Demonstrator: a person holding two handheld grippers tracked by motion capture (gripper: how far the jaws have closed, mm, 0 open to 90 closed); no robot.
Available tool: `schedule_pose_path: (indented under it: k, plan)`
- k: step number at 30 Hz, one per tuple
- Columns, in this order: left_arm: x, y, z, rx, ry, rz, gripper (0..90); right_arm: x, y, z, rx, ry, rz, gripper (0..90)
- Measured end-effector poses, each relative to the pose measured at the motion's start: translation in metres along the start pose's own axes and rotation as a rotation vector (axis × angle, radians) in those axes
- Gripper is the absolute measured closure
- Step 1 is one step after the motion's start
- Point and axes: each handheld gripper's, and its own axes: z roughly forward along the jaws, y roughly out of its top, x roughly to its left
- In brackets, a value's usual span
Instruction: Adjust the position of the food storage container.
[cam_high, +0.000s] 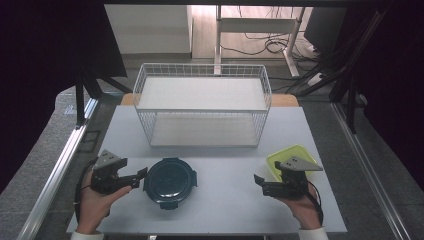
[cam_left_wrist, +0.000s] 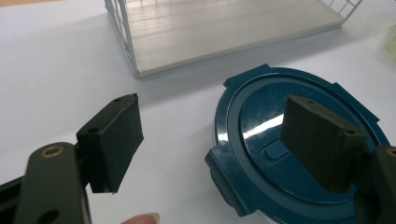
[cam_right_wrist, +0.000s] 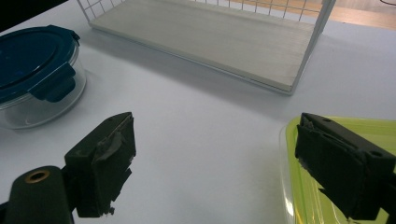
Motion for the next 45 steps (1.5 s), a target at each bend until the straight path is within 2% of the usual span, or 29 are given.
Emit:
schedule_pose_path:
  k: [6, 13, 19, 23, 30, 34, 39, 45]
  plan:
    - [-0.002, 0.002, 0.0, -0.006, -0.009, 0.009, 21.6, -0.004, 0.0, -0.003, -0.001, 0.002, 0.004, 12.7]
    - [0.001, 0.002, 0.0, -0.024, -0.04, 0.01, 23.8, -0.009, -0.002, -0.007, -0.014, 0.0, 0.02, 13.4]
    - [-0.002, 0.003, 0.001, -0.022, -0.044, 0.03, 25.0, -0.005, -0.002, -0.008, -0.008, 0.001, 0.013, 13.5]
    - [-0.005, 0.002, 0.002, 0.003, -0.06, 0.017, 26.6, -0.003, -0.002, -0.009, -0.013, 0.007, 0.017, 13.6]
    - [-0.004, 0.001, 0.004, 0.027, -0.035, 0.004, 28.4, -0.007, 0.0, -0.01, -0.021, 0.017, 0.031, 13.6]
    - [-0.002, 0.003, 0.005, 0.032, -0.041, -0.003, 28.6, -0.009, 0.0, -0.012, -0.027, 0.012, 0.05, 13.8]
    - [-0.002, 0.011, 0.01, 0.06, -0.025, 0.009, 30.4, -0.009, 0.003, -0.016, -0.043, 0.011, 0.044, 14.2]
    - [-0.004, 0.024, 0.015, 0.065, -0.024, 0.012, 32.0, -0.008, 0.003, -0.017, -0.042, 0.011, 0.046, 14.3]
